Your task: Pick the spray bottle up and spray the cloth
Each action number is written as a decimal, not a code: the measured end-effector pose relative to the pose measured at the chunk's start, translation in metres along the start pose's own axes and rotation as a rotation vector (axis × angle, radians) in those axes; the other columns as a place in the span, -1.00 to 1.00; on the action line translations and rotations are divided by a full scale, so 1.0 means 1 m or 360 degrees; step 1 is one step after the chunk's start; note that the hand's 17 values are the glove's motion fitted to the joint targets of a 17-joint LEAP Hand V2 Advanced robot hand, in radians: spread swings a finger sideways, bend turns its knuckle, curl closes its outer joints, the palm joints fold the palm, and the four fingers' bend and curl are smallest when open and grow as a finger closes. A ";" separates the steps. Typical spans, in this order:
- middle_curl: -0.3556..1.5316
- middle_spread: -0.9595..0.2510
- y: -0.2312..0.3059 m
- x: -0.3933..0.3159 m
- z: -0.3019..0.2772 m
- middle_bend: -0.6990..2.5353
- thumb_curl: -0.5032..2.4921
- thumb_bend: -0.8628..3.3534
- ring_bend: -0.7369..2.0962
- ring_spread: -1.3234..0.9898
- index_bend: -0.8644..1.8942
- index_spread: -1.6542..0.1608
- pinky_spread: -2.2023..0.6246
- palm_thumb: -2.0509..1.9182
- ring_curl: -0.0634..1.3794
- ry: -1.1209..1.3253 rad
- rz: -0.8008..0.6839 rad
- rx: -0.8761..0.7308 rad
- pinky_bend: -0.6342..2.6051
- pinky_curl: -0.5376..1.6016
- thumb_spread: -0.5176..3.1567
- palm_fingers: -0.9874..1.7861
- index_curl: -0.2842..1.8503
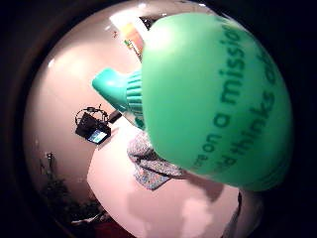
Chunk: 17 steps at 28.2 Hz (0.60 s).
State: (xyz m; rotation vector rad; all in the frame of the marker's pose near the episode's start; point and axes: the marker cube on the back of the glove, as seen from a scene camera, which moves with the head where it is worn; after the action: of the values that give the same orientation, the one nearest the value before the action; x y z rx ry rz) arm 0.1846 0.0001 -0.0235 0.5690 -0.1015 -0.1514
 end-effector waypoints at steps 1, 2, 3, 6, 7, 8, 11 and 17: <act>-0.12 0.43 -0.001 -0.001 -0.001 -0.34 -0.25 -0.60 -0.13 0.01 -0.28 0.49 0.46 0.65 -0.31 -0.0014 0.0004 0.0005 -0.40 -0.14 -0.50 0.36 -0.40; -0.12 0.43 -0.002 -0.001 -0.001 -0.35 -0.24 -0.60 -0.13 0.01 -0.28 0.49 0.46 0.65 -0.31 -0.0039 0.0008 0.0007 -0.40 -0.14 -0.50 0.36 -0.40; -0.12 0.43 -0.002 -0.002 0.000 -0.35 -0.24 -0.60 -0.13 0.01 -0.28 0.49 0.46 0.65 -0.30 -0.0076 0.0014 0.0007 -0.40 -0.13 -0.50 0.36 -0.40; -0.11 0.43 -0.002 -0.006 0.006 -0.35 -0.24 -0.60 -0.14 0.01 -0.28 0.49 0.46 0.65 -0.30 -0.0269 0.0072 0.0001 -0.40 -0.13 -0.50 0.36 -0.40; -0.11 0.43 -0.003 -0.008 0.008 -0.35 -0.24 -0.60 -0.14 0.01 -0.28 0.49 0.46 0.65 -0.30 -0.0363 0.0111 -0.0002 -0.40 -0.13 -0.50 0.37 -0.40; -0.11 0.43 -0.003 -0.011 0.011 -0.35 -0.24 -0.60 -0.14 0.01 -0.28 0.49 0.46 0.65 -0.29 -0.0470 0.0155 -0.0006 -0.40 -0.13 -0.50 0.37 -0.40; -0.11 0.43 -0.009 -0.020 0.019 -0.36 -0.23 -0.60 -0.14 0.01 -0.28 0.49 0.45 0.65 -0.29 -0.0830 0.0298 -0.0023 -0.40 -0.13 -0.51 0.37 -0.40; -0.10 0.44 -0.015 -0.029 0.030 -0.36 -0.23 -0.60 -0.15 0.00 -0.28 0.49 0.46 0.65 -0.28 -0.1492 0.0583 -0.0033 -0.40 -0.12 -0.51 0.37 -0.41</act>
State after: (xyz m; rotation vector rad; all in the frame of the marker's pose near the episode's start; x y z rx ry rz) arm 0.1501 -0.0229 -0.0079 0.4108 -1.1060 -0.0509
